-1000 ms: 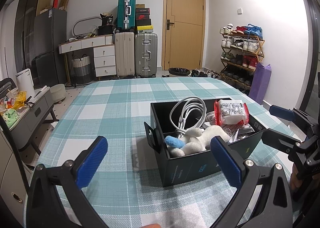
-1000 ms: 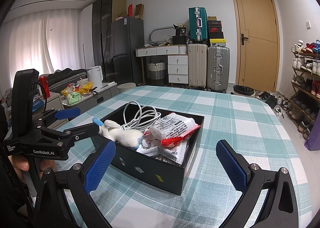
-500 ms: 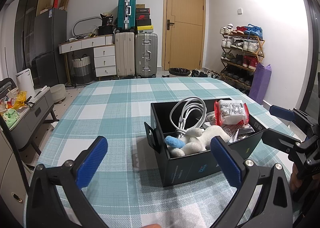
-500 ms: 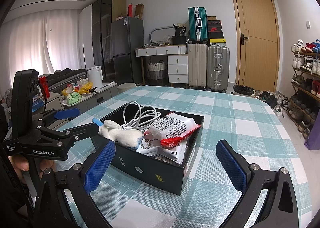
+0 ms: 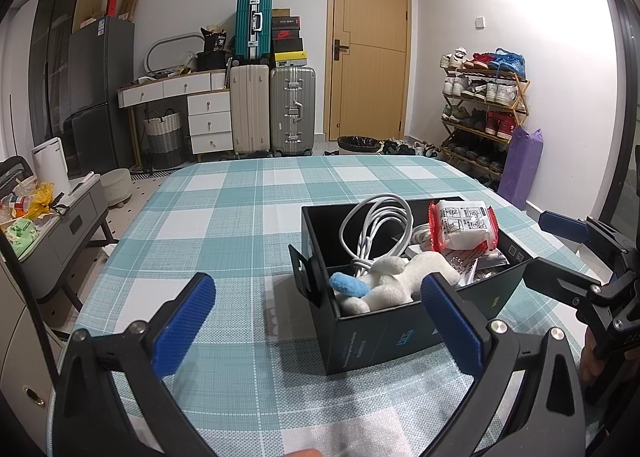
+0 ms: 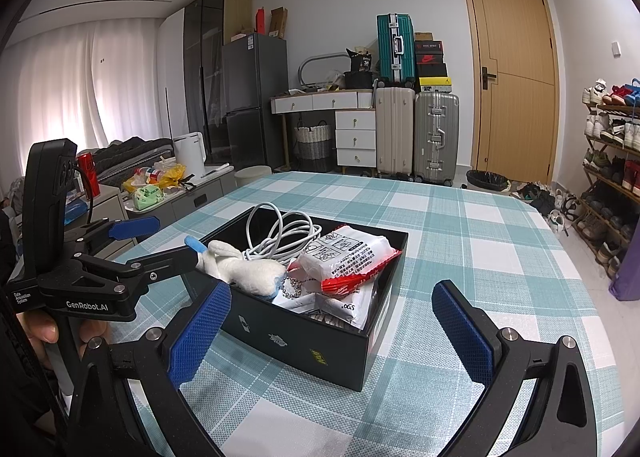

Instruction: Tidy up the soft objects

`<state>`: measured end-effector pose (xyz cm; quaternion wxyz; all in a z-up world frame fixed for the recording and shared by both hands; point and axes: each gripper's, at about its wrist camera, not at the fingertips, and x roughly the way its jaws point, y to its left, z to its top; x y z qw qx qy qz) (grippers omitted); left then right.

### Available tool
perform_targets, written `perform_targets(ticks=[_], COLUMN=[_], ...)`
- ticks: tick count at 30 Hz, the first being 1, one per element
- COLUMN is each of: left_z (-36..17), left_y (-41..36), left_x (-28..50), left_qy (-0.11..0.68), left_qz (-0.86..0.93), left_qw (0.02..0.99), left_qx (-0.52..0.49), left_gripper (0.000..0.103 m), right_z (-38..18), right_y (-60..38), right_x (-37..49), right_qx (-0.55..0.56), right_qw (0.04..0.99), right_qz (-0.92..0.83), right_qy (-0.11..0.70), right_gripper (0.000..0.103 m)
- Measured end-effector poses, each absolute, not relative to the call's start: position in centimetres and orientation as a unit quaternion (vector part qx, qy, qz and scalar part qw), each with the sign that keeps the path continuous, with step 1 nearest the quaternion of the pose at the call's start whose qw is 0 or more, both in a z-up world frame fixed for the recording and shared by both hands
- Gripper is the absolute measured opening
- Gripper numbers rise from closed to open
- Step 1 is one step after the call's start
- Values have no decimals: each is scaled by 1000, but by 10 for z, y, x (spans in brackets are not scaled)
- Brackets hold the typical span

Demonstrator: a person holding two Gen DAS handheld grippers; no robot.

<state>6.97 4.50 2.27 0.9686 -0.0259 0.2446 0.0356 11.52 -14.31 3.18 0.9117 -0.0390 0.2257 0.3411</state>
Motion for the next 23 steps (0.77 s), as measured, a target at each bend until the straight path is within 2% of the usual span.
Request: perform_targets(ticks=[23], left_z=[23], left_y=[47], left_x=[68], left_qy=[243], left_qz=[36], left_qw=[969], left_qx=[-25], left_gripper=[103], right_z=[32], right_y=[-143], right_x=[116], right_qx=[-39], right_qw=[912], right_qz=[341], right_qy=[226], right_gripper=[102])
